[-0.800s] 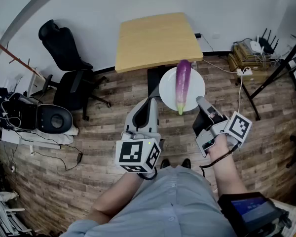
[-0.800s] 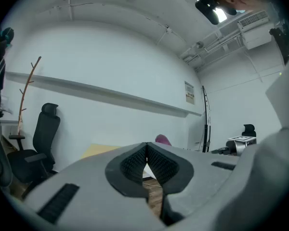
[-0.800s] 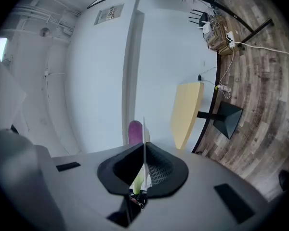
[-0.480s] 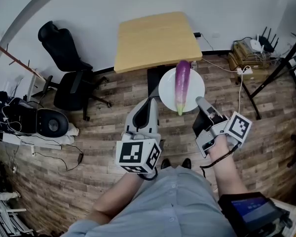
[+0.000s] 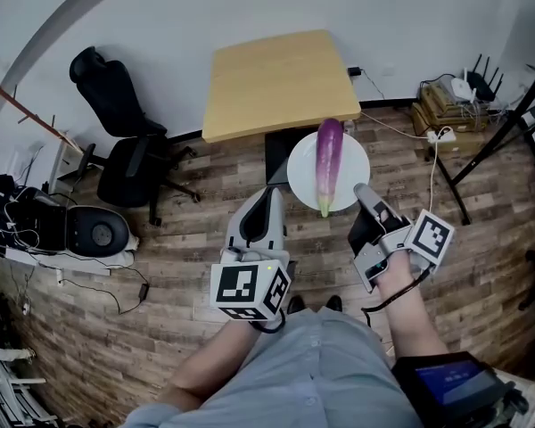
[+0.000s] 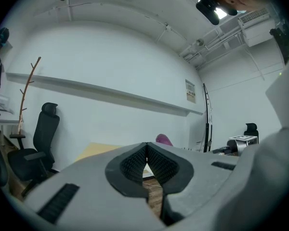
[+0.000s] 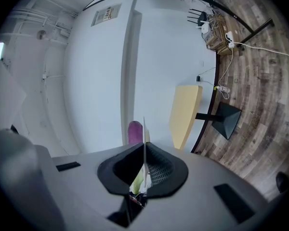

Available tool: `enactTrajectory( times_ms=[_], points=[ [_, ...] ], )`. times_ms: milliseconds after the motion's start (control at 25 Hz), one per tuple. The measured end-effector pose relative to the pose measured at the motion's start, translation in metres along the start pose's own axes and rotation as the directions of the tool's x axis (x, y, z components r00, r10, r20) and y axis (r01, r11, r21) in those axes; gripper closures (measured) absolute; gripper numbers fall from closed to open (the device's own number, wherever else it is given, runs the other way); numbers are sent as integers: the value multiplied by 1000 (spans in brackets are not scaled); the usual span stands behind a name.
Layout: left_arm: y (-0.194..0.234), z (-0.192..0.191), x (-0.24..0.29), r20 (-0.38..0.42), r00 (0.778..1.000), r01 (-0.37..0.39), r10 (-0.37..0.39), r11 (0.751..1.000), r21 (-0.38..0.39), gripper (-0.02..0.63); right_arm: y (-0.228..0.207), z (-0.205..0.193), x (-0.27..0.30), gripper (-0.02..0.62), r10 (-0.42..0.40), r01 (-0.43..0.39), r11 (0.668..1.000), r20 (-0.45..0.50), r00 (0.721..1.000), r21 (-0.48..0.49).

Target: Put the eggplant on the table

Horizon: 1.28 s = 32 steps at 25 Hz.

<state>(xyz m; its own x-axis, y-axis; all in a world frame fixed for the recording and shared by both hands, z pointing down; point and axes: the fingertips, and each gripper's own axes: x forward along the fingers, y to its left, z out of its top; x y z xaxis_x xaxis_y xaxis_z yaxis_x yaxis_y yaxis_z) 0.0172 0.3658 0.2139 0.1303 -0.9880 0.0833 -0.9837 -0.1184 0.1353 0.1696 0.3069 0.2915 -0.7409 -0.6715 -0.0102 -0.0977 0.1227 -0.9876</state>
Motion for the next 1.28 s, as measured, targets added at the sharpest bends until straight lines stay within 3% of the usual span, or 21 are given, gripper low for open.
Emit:
enactTrajectory(
  times_ms=[560, 1280],
  points=[
    [8, -28, -2, -16, 997, -71, 71, 997, -23, 600, -22, 5, 4, 583, -13, 12, 1000, -52, 999, -20],
    [72, -24, 113, -41, 999, -1, 1, 1000, -5, 600, -47, 50, 116, 583, -23, 23, 1000, -5, 1000, 5]
  ],
)
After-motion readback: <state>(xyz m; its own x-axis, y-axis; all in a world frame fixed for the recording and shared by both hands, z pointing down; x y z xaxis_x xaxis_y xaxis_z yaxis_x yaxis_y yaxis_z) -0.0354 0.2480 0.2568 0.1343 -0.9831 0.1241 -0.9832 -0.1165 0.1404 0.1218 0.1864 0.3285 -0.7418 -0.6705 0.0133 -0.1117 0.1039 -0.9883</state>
